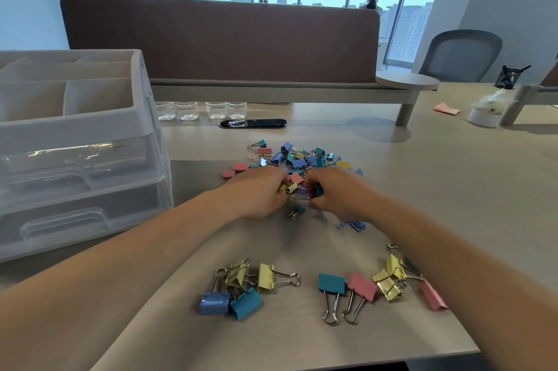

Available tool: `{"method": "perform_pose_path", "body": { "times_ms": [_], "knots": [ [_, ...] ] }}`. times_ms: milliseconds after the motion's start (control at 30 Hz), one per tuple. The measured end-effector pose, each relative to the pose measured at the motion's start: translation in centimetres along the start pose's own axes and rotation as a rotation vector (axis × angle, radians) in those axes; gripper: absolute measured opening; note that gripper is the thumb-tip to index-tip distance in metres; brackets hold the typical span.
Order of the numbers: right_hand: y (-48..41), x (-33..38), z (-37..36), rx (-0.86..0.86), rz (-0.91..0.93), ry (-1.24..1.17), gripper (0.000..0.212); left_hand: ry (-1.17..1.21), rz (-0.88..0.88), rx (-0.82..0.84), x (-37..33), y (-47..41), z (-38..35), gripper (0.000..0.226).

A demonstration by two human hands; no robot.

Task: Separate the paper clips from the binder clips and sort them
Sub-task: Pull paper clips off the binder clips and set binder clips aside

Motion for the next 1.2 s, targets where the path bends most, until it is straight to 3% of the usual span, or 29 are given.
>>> {"method": "perform_pose_path", "body": {
  "times_ms": [300,633,933,1200],
  "knots": [
    [0.7,-3.1,1.6,-0.082,-0.114,-0.071,0.017,-0.109,-0.059,0.060,-2.6,-1.1,-1.5,0.036],
    [2.9,-4.8,1.7,-0.080,-0.160,-0.101,0.017,-0.188,-0.059,0.027,-3.5,-1.9,-2.2,0.028],
    [5.5,-8.1,3.1,-0.132,-0.256,-0.143,0.017,-0.074,-0.100,-0.075,-7.1,-1.8,1.4,0.020],
    [9.7,-12.9,3.7,-0.142,-0.382,-0.142,0.022,0.102,-0.193,-0.001,-13.9,-3.4,0.8,0.024]
  ]
}}
Point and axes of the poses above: each hand's wrist, its own y-axis away from the middle knuckle, its own z-axis out of the back of the hand, x = y × z, the point moved 10 cm from there along -y, towards the middle knuckle, and after that the axes turned 5 degrees about z, right-handed, at the moved point
